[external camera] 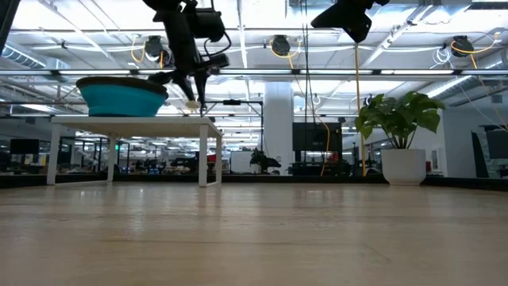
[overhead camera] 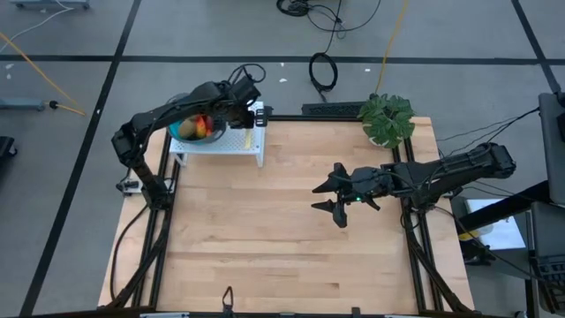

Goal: Pick & Place Fruit
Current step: Put the butter knife into the right side of the blue strainer bowl on the shelf

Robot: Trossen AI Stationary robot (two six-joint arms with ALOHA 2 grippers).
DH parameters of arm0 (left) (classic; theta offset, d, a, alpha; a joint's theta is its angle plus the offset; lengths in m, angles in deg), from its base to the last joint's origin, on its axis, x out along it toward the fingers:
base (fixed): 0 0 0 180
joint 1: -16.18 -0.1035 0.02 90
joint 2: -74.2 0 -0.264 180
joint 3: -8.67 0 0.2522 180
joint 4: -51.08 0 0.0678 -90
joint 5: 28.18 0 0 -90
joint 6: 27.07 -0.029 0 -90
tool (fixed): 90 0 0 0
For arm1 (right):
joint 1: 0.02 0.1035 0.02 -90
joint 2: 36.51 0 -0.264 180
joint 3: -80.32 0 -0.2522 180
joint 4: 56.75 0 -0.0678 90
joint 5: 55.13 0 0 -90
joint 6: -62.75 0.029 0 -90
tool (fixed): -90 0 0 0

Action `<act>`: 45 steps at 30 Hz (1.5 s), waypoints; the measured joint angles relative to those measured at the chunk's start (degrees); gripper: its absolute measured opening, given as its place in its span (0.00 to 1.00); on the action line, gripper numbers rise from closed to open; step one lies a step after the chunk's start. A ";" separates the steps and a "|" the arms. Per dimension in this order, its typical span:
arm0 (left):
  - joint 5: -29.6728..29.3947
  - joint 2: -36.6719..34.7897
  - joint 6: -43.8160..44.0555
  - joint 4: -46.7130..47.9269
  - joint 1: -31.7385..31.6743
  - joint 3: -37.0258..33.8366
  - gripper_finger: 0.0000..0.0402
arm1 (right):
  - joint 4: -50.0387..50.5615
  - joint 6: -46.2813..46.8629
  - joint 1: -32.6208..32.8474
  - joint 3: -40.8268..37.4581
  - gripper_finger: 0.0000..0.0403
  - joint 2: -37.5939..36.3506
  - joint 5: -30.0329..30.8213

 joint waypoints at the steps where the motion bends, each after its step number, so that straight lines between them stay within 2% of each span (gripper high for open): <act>1: -0.69 0.00 -0.14 0.43 0.00 0.77 0.13 | 0.04 0.00 0.00 0.00 0.53 0.00 0.00; 7: -3.39 -0.07 -0.30 4.29 -0.02 4.63 0.13 | 0.05 0.02 0.00 0.00 0.53 0.00 -0.35; 17: -3.31 0.35 1.75 6.92 1.29 4.70 0.13 | 0.06 0.00 0.01 0.00 0.52 0.00 -1.53; 23: -2.43 2.41 2.43 8.01 1.38 4.75 0.13 | 0.05 -0.13 0.00 0.00 0.53 0.00 -4.50; 28: -0.46 4.65 1.81 8.66 0.91 4.71 0.13 | 0.16 0.02 0.02 0.00 0.52 0.00 -4.48; 33: -1.47 4.70 1.36 10.89 0.72 5.48 0.13 | 0.25 0.02 0.04 0.00 0.52 0.00 -4.48; 45: -1.31 4.68 0.48 9.62 0.66 5.49 0.13 | 0.24 0.02 0.07 0.00 0.52 0.00 -4.50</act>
